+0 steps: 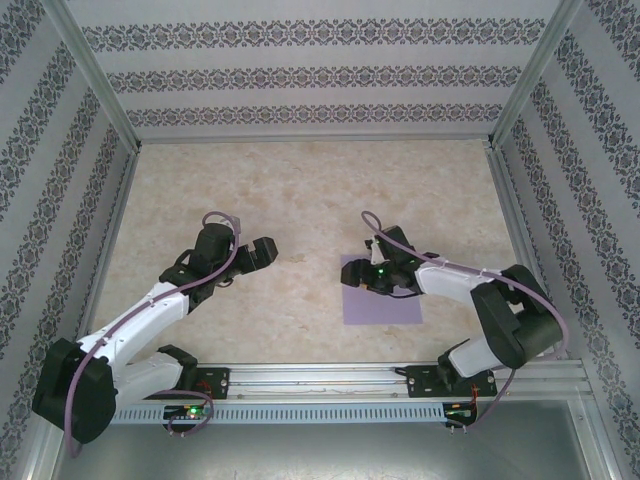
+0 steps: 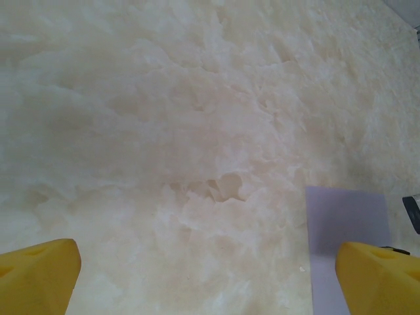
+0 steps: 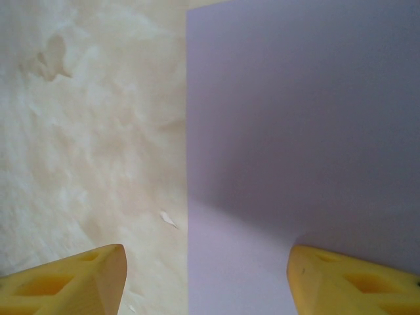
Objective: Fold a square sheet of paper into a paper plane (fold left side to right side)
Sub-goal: Move the square sheet of paper to the center of the table.
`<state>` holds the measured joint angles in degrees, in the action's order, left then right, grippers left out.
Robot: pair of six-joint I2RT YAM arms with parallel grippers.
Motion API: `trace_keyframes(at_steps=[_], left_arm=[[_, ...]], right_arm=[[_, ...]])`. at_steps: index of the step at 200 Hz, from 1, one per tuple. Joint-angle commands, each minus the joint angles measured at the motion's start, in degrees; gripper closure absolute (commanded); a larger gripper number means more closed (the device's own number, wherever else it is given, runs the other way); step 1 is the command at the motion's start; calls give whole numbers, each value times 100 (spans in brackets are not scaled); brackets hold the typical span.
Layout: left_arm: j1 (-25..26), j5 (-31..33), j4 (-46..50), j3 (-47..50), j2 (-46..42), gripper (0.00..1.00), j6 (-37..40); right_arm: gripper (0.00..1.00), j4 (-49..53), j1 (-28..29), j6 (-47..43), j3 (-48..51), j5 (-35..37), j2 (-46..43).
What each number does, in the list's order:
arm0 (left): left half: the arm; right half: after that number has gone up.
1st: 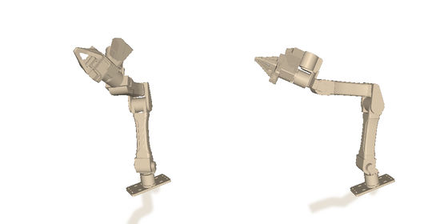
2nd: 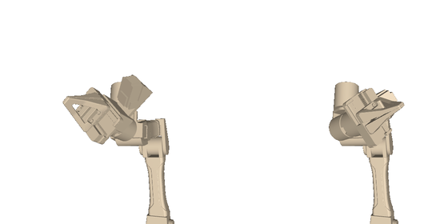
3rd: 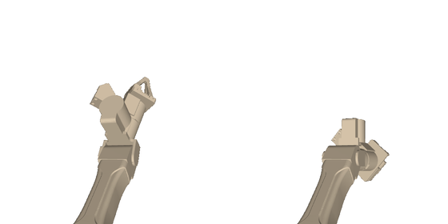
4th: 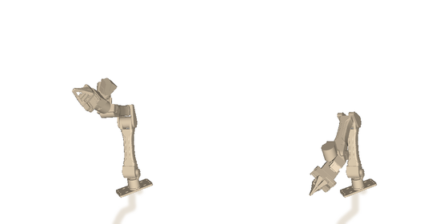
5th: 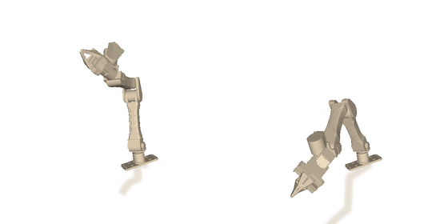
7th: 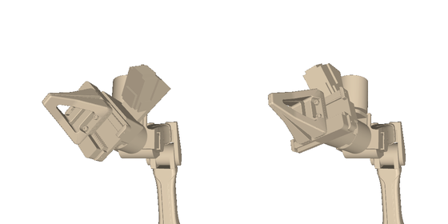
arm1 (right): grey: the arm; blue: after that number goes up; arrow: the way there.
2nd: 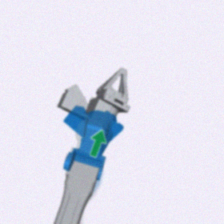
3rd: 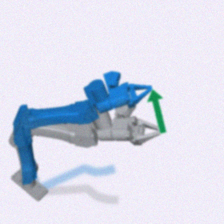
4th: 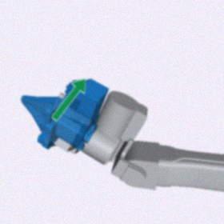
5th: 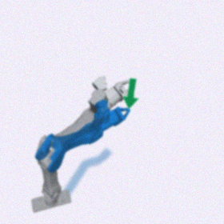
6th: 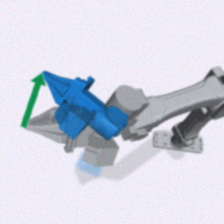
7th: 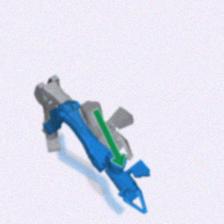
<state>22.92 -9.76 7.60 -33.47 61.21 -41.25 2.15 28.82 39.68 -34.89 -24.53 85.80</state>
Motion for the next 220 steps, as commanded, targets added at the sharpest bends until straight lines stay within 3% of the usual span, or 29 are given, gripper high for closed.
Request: trace_keyframes(at_steps=[1,52,78,138,153,186,220], left_arm=[[67,150,317,-94,-80,0,-5],[66,195,383,-84,-82,0,-28],[64,178,383,-60,-65,0,-75],[64,-65,375,-82,-27,1,-106],[64,-324,341,-112,50,6,-102],[138,-1101,266,-269,473,28,-136],[628,-1386,88,-537,1043,48,-265]], right_arm=[[32,-505,320,558,-112,327,465],[32,-1434,910,1282,-783,671,1408],[32,-1394,1114,1266,-1229,753,1696],[30,-693,1060,681,-1571,853,1016],[29,-249,946,340,-1590,1022,648],[21,965,554,-672,-1611,1852,1],[13,1839,211,-1590,-1851,2504,-28]])
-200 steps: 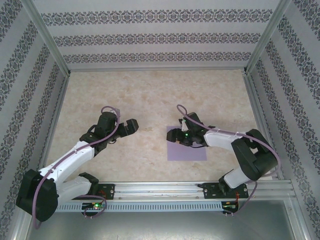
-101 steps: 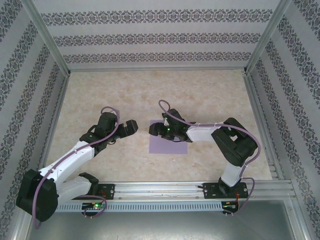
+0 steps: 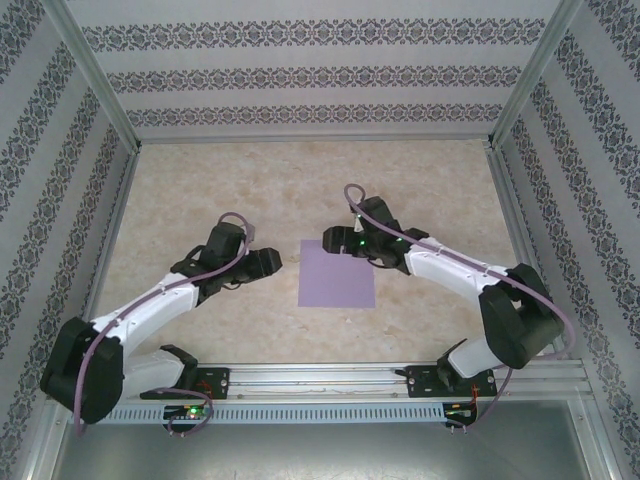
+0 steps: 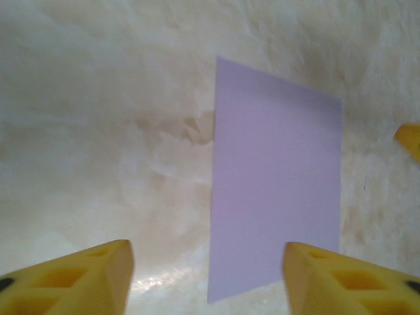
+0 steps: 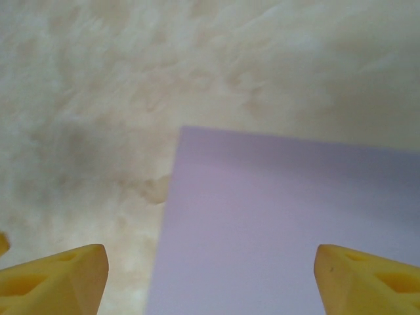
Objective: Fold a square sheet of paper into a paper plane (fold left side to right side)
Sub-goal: Move the square sheet of paper to the center of the table, then pick up the square sheet of paper from the center of the table.
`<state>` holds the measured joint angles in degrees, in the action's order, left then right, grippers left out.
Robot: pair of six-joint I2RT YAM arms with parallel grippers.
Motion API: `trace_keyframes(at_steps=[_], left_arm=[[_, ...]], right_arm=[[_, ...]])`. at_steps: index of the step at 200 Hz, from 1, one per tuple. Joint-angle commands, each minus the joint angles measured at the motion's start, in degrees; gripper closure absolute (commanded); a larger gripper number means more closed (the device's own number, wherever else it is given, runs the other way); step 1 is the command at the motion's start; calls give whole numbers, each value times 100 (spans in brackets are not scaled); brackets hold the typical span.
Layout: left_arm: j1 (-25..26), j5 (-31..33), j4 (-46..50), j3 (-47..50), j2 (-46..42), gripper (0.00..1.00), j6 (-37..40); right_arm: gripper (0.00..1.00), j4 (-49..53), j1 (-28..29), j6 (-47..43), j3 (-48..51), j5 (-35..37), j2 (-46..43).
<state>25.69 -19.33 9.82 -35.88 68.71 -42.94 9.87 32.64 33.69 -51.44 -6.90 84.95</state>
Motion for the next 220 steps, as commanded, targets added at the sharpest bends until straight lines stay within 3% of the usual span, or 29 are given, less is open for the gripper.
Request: trace_keyframes(at_steps=[1,52,137,220], left_arm=[[371,-430,-141,-306,302,48,-103],[1104,-545,-888,-606,1368,70,-520],[1377,-501,-1336,-710,2448,76,-802],[1386,-501,-1405,-597,2778,79,-848]], right_arm=[[13,1082,-176,-1007,-207,746,62],[5,1331,-282,-1399,-739,635,929],[2,1389,-293,-1485,-1218,616,1930],[3,1385,-200,-1221,-1044,96,2023]])
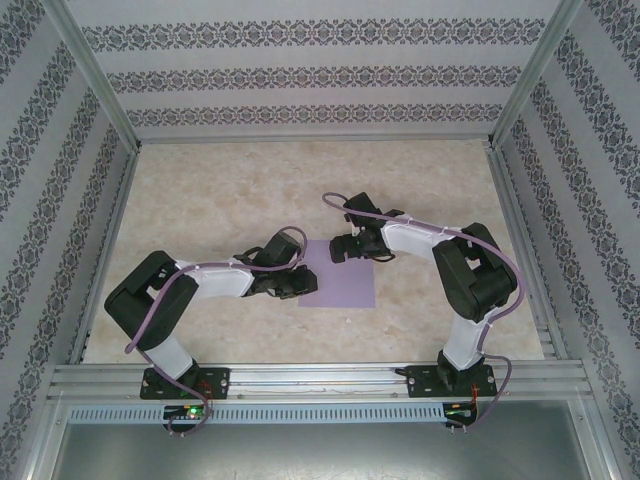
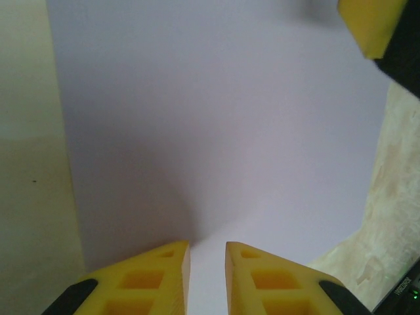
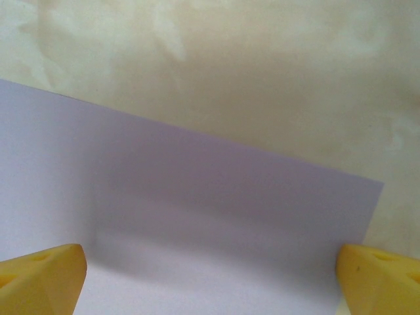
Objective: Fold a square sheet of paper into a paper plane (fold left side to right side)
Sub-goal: Pick up the square sheet of paper from the center of the table.
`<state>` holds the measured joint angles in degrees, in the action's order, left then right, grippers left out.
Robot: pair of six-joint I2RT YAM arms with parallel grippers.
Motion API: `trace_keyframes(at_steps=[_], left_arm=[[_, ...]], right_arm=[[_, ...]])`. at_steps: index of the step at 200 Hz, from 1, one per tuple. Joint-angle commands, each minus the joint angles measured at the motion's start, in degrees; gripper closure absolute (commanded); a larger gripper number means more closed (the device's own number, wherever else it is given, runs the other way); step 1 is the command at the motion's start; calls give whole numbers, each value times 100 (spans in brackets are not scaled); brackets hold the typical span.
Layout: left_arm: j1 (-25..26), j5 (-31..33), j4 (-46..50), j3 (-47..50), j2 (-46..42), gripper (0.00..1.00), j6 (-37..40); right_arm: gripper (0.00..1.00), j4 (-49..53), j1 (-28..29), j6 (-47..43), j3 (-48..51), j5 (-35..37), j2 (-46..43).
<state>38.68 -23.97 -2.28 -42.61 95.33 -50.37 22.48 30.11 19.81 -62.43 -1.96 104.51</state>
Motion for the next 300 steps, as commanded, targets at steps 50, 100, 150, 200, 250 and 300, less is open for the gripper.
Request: trace_keyframes(at_steps=[50,100,150,200,250,300], left_arm=[[87,-23,-325,131,291,82,-149],[87,-30,-426,178,271,82,-193],[87,-70,-622,229,188,82,-280],[79,-52,-714,279,-91,78,-255],[-158,153,-334,408,-1073,58,103],[-1054,-432,-516,939,-2505,39,477]], right_arm=[[5,353,256,164,48,-388,-230],[12,560,500,173,4,-358,-330],[30,688,553,166,-86,-566,-177],[51,562,518,147,8,-966,-307],[65,31,224,82,383,-2020,-745],[70,-754,-413,48,890,-3570,-1596]])
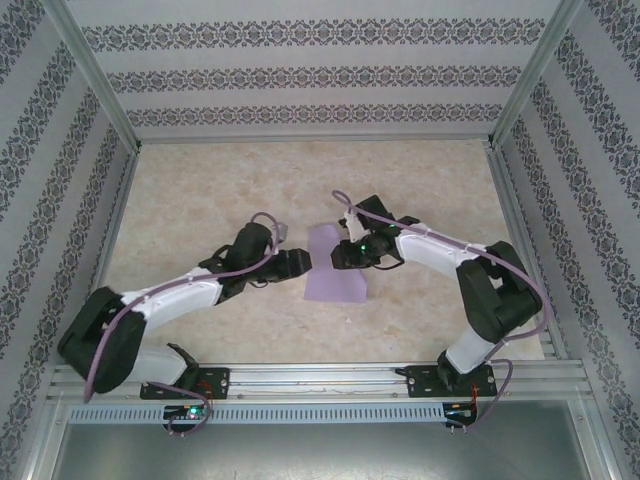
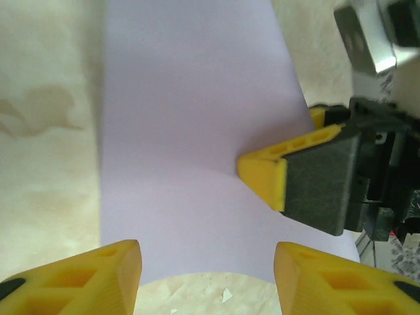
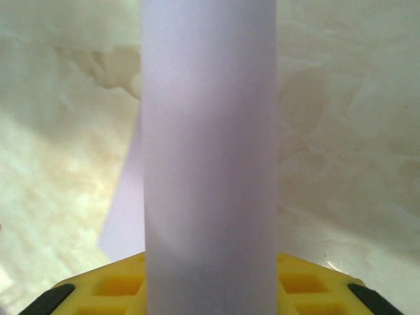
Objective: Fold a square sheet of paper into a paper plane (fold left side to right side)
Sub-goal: Pick up the square sheet of paper from the center of the table.
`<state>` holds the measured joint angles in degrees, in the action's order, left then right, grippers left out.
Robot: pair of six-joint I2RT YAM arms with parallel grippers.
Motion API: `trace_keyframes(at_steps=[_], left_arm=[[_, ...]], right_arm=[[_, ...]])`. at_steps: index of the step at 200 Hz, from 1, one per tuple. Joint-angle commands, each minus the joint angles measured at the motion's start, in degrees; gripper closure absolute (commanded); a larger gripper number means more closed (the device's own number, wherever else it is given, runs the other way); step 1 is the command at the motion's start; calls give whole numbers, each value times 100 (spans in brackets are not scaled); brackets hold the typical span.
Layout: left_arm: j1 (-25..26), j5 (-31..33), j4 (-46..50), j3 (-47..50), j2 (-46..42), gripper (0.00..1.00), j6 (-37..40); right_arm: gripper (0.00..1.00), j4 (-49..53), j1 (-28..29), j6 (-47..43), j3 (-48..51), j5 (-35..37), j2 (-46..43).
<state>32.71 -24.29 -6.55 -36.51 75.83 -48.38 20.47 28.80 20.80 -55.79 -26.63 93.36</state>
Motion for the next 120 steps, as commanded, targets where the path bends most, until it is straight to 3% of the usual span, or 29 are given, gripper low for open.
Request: trace_keyframes(at_steps=[1,40,77,120], left_arm=[[-484,-435,-126,346,-585,39,277],[-1203,-1517,-1098,767,-1601,29,301],[-1321,-2220,-1507,600,-2091,19,560],[-1320,-2950,-2256,295,-1963,12,503]], right_arm=[[70,-566,-298,-50,239,-1140,-501],[71,-910,-906,-74,424,-2588,-1253],[71,-1067,-1139,-87,433,-3652,-1935],[72,-1440,-1081,239,378,-4435,-2545]])
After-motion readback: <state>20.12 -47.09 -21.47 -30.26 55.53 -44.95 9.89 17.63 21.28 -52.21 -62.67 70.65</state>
